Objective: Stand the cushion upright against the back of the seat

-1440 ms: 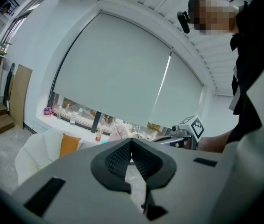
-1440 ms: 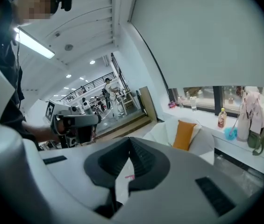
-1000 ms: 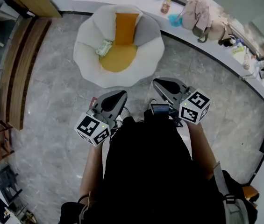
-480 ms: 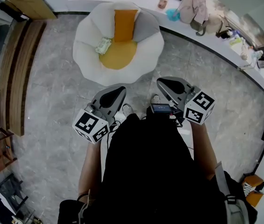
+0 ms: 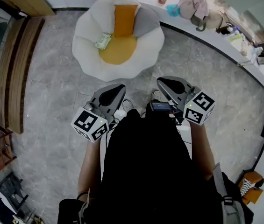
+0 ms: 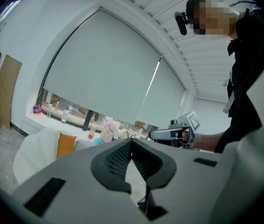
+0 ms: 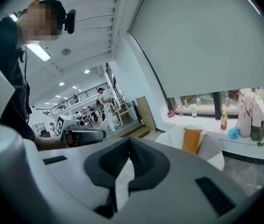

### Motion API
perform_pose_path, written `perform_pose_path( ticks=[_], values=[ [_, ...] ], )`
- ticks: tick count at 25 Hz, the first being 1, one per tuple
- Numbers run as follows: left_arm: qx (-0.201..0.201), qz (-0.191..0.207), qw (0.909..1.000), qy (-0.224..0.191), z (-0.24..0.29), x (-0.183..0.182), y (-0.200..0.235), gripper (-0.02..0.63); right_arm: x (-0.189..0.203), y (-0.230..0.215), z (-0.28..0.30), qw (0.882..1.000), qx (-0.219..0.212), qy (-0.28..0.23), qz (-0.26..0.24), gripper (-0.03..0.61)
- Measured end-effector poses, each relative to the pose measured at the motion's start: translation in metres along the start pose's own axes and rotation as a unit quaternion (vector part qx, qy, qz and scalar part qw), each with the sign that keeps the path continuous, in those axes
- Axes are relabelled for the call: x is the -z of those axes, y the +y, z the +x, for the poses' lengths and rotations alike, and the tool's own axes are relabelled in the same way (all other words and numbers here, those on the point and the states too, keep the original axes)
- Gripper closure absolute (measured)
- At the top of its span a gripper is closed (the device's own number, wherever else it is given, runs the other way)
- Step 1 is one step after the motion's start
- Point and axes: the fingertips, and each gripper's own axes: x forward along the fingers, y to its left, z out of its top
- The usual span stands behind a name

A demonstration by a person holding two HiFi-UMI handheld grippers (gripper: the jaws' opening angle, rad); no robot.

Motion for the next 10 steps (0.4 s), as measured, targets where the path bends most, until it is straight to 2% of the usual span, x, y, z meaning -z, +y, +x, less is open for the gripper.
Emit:
perform_pose_path(
  ticks=[10],
  values=[
    [0.007, -0.004, 1.0000, 0.000, -0.0073, 0.0026, -0.0036, 0.601, 0.0051, 0.0072, 0.0003, 1.000, 0.007, 0.001, -0.004, 0.561]
  ],
)
